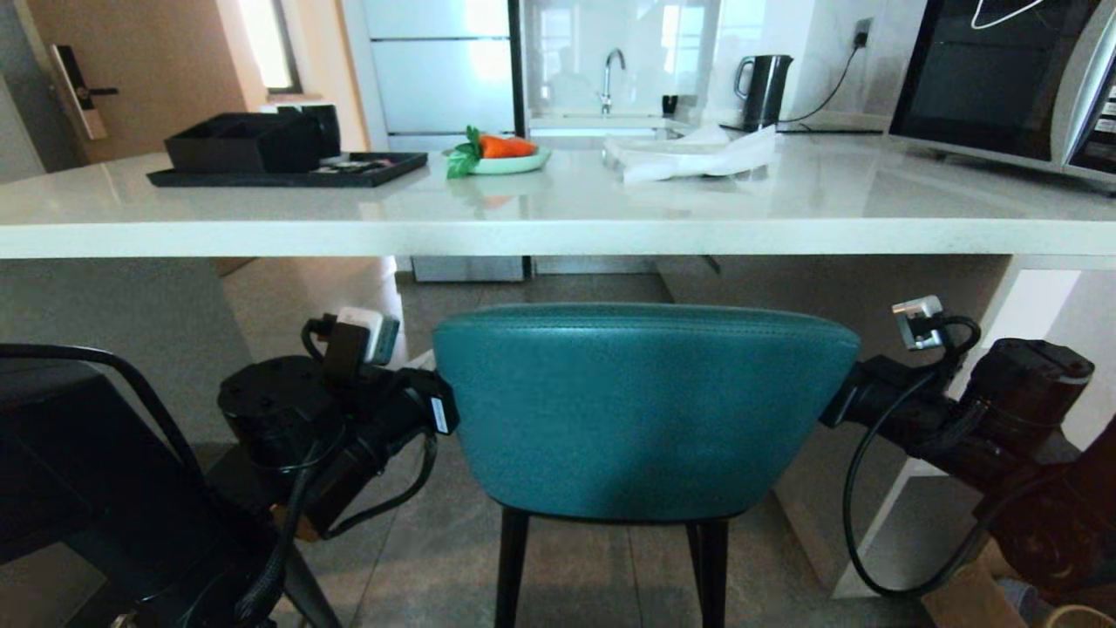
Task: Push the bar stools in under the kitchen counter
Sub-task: Pull the blue chair out from under the dining table
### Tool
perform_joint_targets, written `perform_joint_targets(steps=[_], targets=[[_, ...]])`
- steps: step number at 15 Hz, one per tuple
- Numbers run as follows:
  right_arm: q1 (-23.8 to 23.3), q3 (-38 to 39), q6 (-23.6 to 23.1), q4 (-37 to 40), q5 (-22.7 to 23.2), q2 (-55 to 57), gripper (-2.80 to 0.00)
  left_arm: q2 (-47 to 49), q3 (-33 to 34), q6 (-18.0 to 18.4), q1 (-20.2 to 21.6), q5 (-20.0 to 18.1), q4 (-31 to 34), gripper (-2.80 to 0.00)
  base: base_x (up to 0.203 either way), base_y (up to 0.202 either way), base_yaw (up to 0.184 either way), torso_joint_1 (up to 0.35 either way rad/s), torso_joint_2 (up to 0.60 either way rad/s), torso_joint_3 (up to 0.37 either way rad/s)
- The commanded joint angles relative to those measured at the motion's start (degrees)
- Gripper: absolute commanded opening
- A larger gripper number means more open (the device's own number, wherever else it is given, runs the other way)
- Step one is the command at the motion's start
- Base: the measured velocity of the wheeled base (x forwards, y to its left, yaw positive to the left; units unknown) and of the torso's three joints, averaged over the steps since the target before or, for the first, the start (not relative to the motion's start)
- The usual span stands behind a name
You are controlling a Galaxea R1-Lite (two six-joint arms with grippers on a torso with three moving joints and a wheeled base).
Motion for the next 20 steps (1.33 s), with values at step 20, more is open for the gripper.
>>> perform_joint_targets(steps=[20], targets=[[-0.1, 0.0, 0.2, -0.4, 0.3, 0.1, -2.80, 0.1, 0.1, 0.5, -4.4, 0.1, -0.5, -2.80, -0.194, 0.000, -0.001, 0.001, 0.00, 0.003]])
